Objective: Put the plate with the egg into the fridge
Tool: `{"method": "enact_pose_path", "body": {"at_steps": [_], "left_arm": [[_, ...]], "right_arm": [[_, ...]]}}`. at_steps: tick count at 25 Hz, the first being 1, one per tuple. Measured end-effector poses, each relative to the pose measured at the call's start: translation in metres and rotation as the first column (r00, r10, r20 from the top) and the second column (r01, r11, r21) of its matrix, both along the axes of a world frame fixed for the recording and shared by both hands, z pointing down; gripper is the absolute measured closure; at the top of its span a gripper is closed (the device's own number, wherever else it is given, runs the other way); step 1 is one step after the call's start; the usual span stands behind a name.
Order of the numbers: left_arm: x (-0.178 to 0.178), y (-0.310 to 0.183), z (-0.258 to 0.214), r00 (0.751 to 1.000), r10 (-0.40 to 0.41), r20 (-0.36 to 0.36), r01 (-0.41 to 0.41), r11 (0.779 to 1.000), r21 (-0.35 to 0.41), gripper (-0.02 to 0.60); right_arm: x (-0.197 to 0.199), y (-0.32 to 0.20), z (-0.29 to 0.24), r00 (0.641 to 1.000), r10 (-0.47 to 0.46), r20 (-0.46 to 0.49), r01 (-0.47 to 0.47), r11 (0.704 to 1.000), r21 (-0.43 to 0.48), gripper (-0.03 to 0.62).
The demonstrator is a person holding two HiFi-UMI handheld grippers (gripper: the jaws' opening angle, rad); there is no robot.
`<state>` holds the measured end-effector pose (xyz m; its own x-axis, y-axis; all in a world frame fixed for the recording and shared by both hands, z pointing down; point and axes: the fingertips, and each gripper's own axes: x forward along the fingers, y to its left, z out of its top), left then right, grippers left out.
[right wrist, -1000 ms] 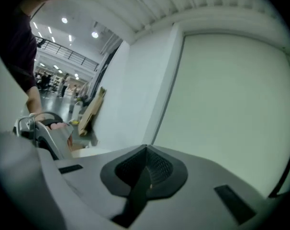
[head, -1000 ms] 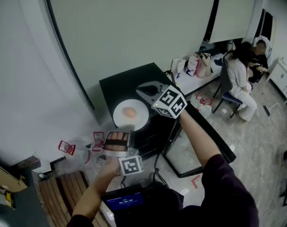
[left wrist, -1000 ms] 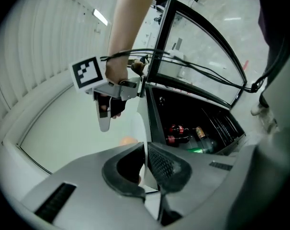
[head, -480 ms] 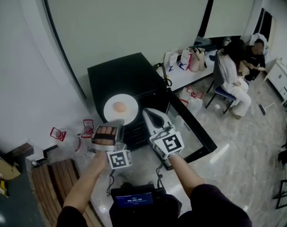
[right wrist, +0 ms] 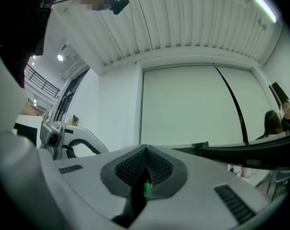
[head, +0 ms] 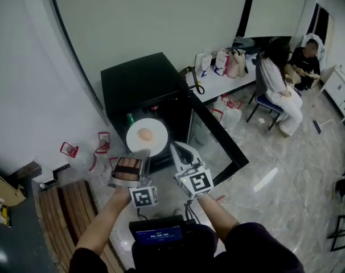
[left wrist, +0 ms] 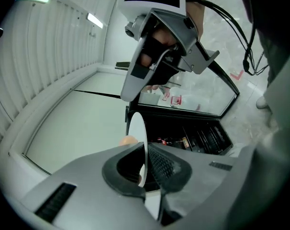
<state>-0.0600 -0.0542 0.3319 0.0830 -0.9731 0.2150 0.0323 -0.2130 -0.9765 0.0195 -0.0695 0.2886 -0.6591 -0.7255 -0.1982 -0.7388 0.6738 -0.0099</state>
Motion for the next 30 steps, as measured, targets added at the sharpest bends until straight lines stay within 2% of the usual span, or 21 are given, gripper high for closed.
{"method": "enact_pose_path", "body": {"at_steps": [7, 12, 16, 20, 25, 30], "left_arm": [[-0.005, 0.007, 0.006, 1.000, -0.003, 0.006, 0.003, 1.000, -0.003, 0.563], [-0.005, 0.006, 0.013, 1.000, 0.022, 0.016, -0.022, 1.000, -0.009, 0.563], [-0.005, 0.004, 0.041, 0.999, 0.039, 0.013, -0.039, 0.998, -0.044, 0.563], [0.002, 0.006, 0.091, 0.997, 0.074, -0.004, -0.074, 0.994, -0.080, 0.563], [0.018, 0.006, 0.180, 0.992, 0.125, -0.007, -0.124, 0.982, -0.143, 0.563], [0.025, -0.028, 0.283, 0.995, 0.094, -0.016, -0.095, 0.978, -0.187, 0.563]], "right_arm": [[-0.006, 0.013, 0.001, 1.000, -0.020, 0.002, 0.020, 1.000, 0.001, 0.586], [-0.004, 0.011, 0.011, 1.000, 0.025, -0.013, -0.026, 1.000, -0.017, 0.586], [-0.006, 0.012, 0.027, 0.998, 0.053, -0.045, -0.055, 0.997, -0.048, 0.586], [-0.008, 0.013, 0.070, 0.991, 0.067, -0.116, -0.078, 0.993, -0.091, 0.586], [-0.013, 0.009, 0.145, 0.984, 0.059, -0.167, -0.079, 0.990, -0.115, 0.587], [-0.012, -0.015, 0.230, 0.985, 0.059, -0.164, -0.083, 0.987, -0.140, 0.586]]}}
